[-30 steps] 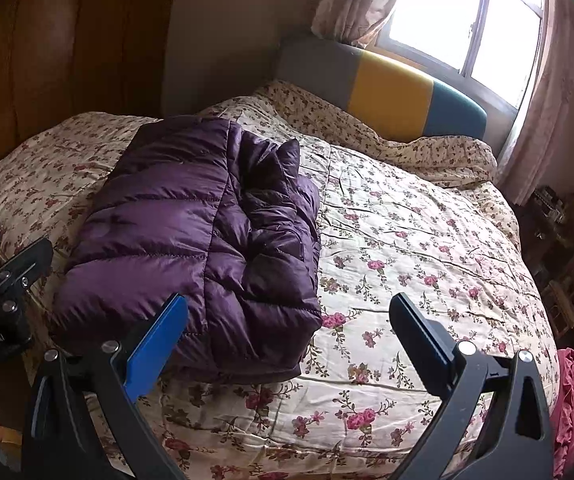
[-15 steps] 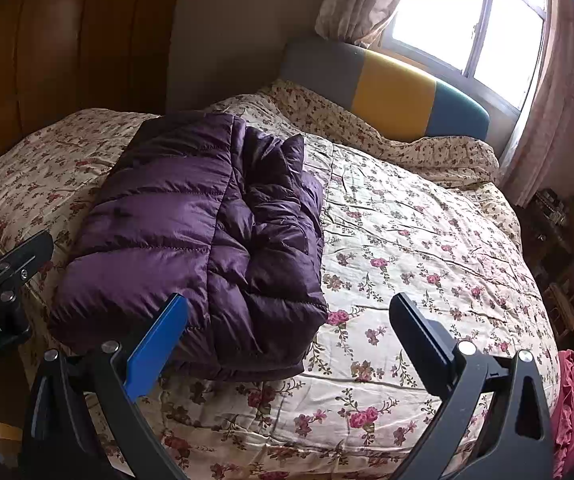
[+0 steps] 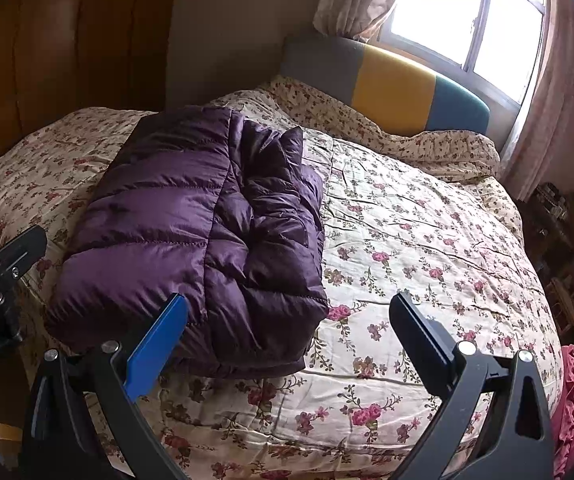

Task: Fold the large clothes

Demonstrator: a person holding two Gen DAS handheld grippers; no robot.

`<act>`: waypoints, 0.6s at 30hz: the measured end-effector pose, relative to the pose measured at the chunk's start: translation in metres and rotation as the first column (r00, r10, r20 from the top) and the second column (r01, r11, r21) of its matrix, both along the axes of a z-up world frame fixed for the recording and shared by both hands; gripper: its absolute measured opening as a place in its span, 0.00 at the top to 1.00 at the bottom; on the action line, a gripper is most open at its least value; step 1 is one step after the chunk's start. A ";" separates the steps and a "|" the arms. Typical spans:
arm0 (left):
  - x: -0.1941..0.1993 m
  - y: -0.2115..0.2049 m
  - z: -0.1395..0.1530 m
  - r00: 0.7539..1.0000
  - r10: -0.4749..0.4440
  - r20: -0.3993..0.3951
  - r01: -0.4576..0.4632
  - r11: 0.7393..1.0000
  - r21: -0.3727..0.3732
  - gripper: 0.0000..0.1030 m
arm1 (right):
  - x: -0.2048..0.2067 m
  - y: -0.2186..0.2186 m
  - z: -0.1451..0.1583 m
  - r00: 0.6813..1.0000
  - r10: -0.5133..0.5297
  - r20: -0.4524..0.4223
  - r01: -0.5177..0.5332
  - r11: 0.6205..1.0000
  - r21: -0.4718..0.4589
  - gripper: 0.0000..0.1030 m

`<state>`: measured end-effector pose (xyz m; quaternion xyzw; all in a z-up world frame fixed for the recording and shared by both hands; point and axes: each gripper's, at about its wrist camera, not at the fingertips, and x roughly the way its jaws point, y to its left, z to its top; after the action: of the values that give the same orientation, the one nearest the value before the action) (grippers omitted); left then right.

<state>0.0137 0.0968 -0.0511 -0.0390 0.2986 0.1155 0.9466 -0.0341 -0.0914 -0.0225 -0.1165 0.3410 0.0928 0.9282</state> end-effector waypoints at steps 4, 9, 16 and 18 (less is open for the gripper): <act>-0.001 -0.001 0.001 1.000 -0.002 0.005 0.002 1.000 0.005 0.04 | 0.000 -0.002 0.000 1.000 0.000 -0.001 0.000 1.000 -0.001 0.02; -0.002 -0.001 0.001 1.000 -0.005 0.011 0.004 1.000 0.004 0.04 | 0.001 -0.002 -0.001 1.000 0.000 -0.005 0.000 1.000 0.002 0.02; -0.003 -0.002 0.001 1.000 -0.007 0.008 0.007 1.000 0.006 0.04 | 0.000 -0.004 0.000 1.000 -0.007 0.003 0.007 1.000 0.015 0.02; -0.003 -0.002 0.000 1.000 -0.008 0.005 0.008 1.000 0.009 0.04 | 0.000 -0.005 -0.001 1.000 -0.006 0.001 0.006 1.000 0.017 0.02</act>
<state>0.0112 0.0950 -0.0508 -0.0341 0.2957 0.1127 0.9480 -0.0338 -0.0962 -0.0231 -0.1078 0.3400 0.0926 0.9296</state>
